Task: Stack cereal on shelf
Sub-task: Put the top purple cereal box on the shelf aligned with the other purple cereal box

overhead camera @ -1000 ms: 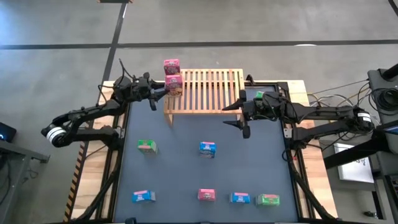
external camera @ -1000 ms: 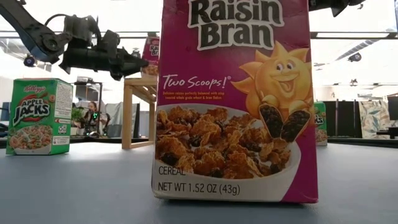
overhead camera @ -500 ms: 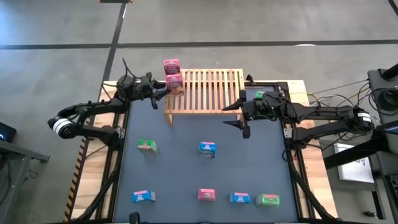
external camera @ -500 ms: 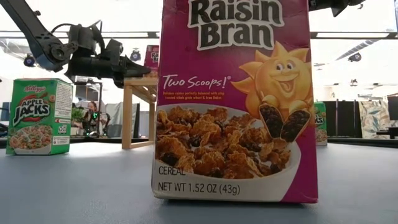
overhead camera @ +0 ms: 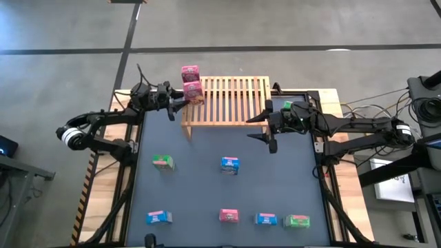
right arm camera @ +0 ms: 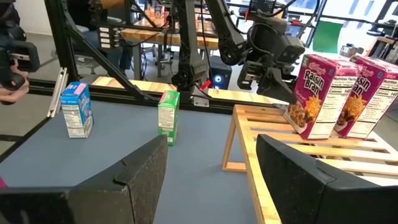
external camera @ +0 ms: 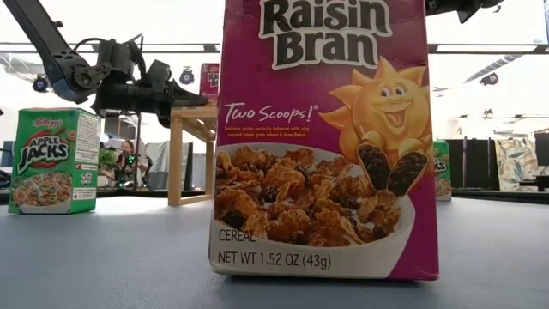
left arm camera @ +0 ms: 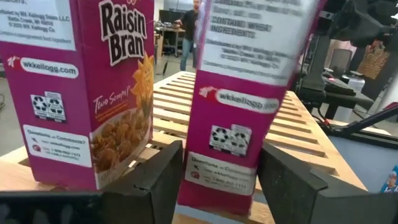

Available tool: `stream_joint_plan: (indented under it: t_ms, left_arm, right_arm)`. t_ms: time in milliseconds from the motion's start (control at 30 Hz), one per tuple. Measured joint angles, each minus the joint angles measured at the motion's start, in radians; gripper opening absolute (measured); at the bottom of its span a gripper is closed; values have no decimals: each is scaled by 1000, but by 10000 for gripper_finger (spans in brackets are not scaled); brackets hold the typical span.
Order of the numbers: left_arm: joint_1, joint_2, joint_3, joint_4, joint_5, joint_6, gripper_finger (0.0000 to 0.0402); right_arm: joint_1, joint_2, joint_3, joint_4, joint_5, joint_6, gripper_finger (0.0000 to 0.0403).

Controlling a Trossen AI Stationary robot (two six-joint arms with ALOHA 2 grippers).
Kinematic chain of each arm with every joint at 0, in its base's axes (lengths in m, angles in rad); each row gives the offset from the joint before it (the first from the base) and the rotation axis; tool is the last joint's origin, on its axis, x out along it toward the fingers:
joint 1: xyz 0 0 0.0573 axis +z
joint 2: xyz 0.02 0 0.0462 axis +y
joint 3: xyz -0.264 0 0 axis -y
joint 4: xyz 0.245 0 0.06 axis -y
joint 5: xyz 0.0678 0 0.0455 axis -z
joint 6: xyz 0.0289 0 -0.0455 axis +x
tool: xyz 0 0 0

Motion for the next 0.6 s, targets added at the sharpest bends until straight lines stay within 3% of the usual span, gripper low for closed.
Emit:
stream_joint_plan:
  t_ms: [333,600]
  left_arm:
    - [22,-24,0,-42,3,-11,241]
    - [50,-74,0,-110,8,-13,256]
  right_arm:
    - [0,0,0,0,0,11,235]
    - [0,0,0,-4,0,19,235]
